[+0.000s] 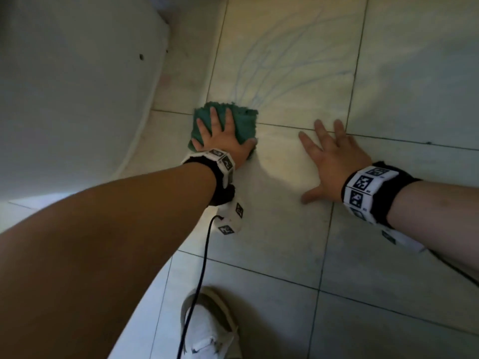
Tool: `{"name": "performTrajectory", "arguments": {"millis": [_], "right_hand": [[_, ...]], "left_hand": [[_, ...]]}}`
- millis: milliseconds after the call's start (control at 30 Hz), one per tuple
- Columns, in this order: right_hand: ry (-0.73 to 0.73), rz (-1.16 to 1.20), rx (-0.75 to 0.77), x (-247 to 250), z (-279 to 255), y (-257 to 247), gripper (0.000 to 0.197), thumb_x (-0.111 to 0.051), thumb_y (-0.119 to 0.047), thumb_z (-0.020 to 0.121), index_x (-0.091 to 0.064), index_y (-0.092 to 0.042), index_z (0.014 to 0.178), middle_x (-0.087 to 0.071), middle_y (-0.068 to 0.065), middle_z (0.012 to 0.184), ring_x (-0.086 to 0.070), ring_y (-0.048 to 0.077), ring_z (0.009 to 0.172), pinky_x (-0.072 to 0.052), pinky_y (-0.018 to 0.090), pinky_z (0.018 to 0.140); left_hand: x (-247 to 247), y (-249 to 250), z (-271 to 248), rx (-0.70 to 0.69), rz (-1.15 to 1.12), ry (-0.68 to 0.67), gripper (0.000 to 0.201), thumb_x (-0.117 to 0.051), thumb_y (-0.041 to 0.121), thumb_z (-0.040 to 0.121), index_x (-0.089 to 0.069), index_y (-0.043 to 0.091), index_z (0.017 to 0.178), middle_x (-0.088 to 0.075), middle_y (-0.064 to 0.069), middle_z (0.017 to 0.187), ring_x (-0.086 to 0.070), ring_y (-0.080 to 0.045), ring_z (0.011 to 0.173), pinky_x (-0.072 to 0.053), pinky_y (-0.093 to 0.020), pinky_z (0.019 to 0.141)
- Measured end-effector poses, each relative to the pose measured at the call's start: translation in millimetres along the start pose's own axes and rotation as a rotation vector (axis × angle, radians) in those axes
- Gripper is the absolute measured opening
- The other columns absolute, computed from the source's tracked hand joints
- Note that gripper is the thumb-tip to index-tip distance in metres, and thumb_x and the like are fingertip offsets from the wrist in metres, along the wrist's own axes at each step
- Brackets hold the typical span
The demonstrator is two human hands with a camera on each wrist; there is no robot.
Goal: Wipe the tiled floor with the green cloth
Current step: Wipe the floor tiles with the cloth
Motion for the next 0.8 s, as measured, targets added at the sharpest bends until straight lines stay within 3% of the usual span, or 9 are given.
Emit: {"name": "performTrajectory", "arguments": {"millis": [100,233,400,467,567,667,800], "right_hand": [[0.018,0.013,0.006,3.4,3.2,-4.4,0.145,-0.068,-0.087,0.055,0.021,-0.030,0.154,0.030,0.006,0.161,0.021,0.042,0.148,-0.007,0.054,0.122],[0.026,0.005,0.006,1.4,1.5,-0.8,0.143,-0.064,-0.089,0.056,0.019,-0.029,0.156,0.030,0.006,0.161,0.022,0.040,0.148,-0.006,0.053,0.122],[0.048,-0.002,0.012,2.6,4.1,-2.0,0.136,-0.064,-0.090,0.056,-0.004,-0.023,0.159,0.026,0.007,0.162,0.019,0.042,0.148,-0.009,0.055,0.121],[0.041,-0.002,0.015,1.6,4.6,-1.4,0.139,-0.064,-0.089,0.057,0.004,-0.024,0.159,0.027,0.007,0.162,0.019,0.043,0.148,-0.010,0.055,0.121],[0.041,0.012,0.020,-1.0,4.6,1.2,0.142,-0.065,-0.087,0.059,0.021,-0.028,0.155,0.030,0.007,0.161,0.020,0.043,0.148,-0.009,0.055,0.122],[0.050,0.031,0.033,-3.1,5.8,1.2,0.142,-0.066,-0.087,0.059,0.023,-0.030,0.154,0.031,0.006,0.161,0.022,0.043,0.147,-0.007,0.056,0.122],[0.045,0.066,0.035,-5.0,9.0,0.9,0.142,-0.069,-0.084,0.058,0.023,-0.032,0.153,0.033,0.004,0.160,0.025,0.042,0.147,-0.003,0.055,0.122]], "left_hand": [[8.4,18.0,-0.6,-0.025,0.031,0.006,0.100,-0.046,0.073,0.087,0.013,0.030,0.156,0.027,-0.002,0.162,0.021,-0.041,0.147,0.002,-0.063,0.117],[-17.3,74.4,-24.4,-0.269,0.139,-0.038,0.098,-0.049,0.067,0.089,0.013,0.030,0.156,0.029,-0.001,0.161,0.024,-0.041,0.146,0.005,-0.064,0.117],[-36.3,93.0,-40.3,-0.386,0.225,-0.083,0.100,-0.052,0.068,0.087,0.015,0.035,0.155,0.031,0.003,0.160,0.027,-0.037,0.146,0.004,-0.063,0.117],[-31.2,82.0,-33.8,-0.354,0.184,-0.086,0.101,-0.052,0.071,0.085,0.014,0.038,0.154,0.030,0.006,0.160,0.026,-0.034,0.146,0.003,-0.062,0.118],[-13.1,50.2,-12.2,-0.176,0.090,-0.050,0.101,-0.051,0.072,0.085,0.013,0.037,0.155,0.029,0.005,0.161,0.022,-0.035,0.148,0.001,-0.061,0.119],[4.7,20.7,9.6,-0.031,0.028,-0.031,0.101,-0.049,0.074,0.085,0.014,0.037,0.155,0.028,0.005,0.161,0.020,-0.036,0.148,-0.002,-0.061,0.119],[14.1,14.5,22.2,0.011,0.004,0.003,0.100,-0.046,0.075,0.086,0.013,0.035,0.156,0.028,0.003,0.161,0.020,-0.038,0.148,0.002,-0.061,0.119]]}}
Point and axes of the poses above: each hand's wrist, its own z-axis towards the middle knuckle, its own x-axis out of the back of the hand, y = z × x, the point moved 10 cm from there along z, towards the middle knuckle
